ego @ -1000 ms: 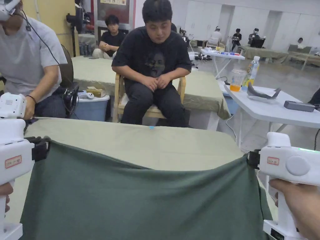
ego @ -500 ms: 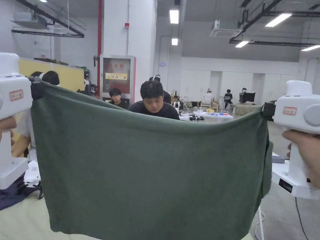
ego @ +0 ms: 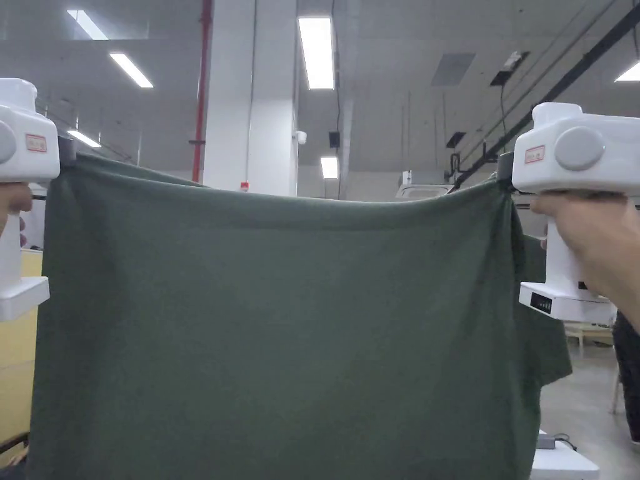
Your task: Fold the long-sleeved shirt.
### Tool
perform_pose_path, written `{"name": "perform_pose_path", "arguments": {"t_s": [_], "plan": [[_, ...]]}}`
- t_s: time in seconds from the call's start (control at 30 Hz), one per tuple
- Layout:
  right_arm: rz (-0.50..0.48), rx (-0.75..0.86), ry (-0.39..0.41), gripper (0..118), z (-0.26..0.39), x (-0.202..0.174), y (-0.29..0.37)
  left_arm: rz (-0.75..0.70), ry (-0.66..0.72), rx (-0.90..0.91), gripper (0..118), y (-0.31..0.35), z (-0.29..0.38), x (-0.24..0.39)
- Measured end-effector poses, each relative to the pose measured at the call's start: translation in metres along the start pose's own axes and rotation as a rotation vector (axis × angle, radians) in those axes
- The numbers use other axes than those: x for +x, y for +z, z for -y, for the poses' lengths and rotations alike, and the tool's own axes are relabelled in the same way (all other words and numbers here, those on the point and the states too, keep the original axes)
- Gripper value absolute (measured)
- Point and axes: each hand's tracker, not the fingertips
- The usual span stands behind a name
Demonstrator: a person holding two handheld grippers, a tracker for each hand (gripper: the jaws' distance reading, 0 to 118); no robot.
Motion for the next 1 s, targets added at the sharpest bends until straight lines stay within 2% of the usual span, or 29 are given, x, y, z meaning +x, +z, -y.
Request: {"name": "perform_pose_path", "arguments": {"t_s": [0.33, 0.53, 0.67, 0.8, 1.0], "plan": [[0.034, 0.036, 0.025, 12, -0.049, 0.012, 0.015, 0.029, -0.06, 0.107, 5, 0.016, -0.066, 0.022], [0.038, 0.055, 0.038, 12, -0.059, 0.015, 0.008, 0.05, -0.084, 0.142, 5, 0.01, -0.078, 0.027], [0.034, 0.072, 0.009, 12, -0.063, 0.017, -0.003, 0.048, -0.097, 0.128, 5, -0.006, -0.074, 0.029], [0.038, 0.084, 0.014, 12, -0.068, 0.016, -0.022, 0.043, -0.045, 0.107, 5, -0.031, -0.072, 0.031], [0.055, 0.093, 0.01, 12, -0.062, 0.016, -0.062, 0.046, -0.049, 0.113, 5, -0.076, -0.066, 0.038]]}}
